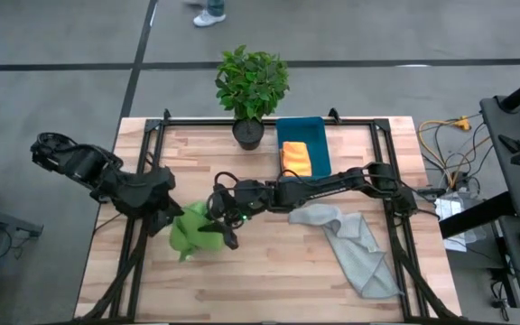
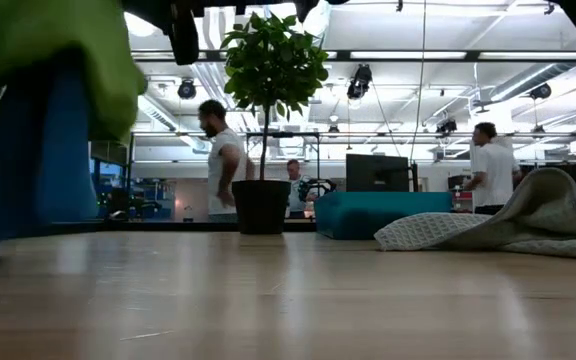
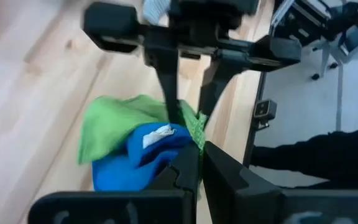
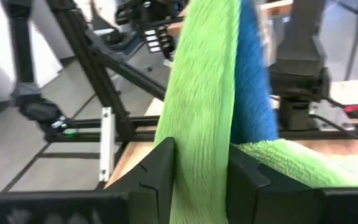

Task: Fold microfiber towels
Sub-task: Fold the green microfiber towel

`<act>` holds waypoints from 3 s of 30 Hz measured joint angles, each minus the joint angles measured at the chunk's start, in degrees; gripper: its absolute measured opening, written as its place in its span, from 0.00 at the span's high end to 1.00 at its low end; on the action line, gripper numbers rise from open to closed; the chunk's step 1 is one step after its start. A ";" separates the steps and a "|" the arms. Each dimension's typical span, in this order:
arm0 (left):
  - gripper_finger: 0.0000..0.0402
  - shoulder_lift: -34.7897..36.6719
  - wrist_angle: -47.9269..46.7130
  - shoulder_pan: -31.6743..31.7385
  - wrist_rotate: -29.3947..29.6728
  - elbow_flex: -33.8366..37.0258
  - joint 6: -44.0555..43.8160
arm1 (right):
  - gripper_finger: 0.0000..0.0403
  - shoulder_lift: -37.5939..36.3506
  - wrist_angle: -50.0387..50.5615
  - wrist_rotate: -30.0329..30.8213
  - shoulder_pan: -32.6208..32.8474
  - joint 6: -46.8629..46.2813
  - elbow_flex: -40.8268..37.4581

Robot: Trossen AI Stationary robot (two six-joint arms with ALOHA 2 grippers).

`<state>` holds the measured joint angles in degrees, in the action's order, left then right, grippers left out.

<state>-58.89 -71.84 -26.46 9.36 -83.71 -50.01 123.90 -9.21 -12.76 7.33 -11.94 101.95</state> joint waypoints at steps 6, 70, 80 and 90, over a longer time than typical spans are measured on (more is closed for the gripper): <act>1.00 0.11 -5.08 0.00 1.89 -4.60 -0.02 | 0.80 0.00 1.31 -1.96 0.02 0.00 0.00; 1.00 -2.84 31.09 0.67 12.21 17.30 37.42 | 0.98 -17.94 58.19 3.64 4.46 2.21 11.26; 0.81 -12.53 56.65 6.47 -0.74 17.32 50.53 | 0.98 -17.92 66.25 3.92 9.44 10.54 11.26; 0.48 -23.26 68.20 14.34 -18.98 15.41 49.62 | 0.98 -17.94 70.56 7.97 14.73 15.31 11.26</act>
<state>-82.15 -3.64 -12.12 -9.62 -68.30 -0.39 105.95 61.35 -4.80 22.07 3.37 113.21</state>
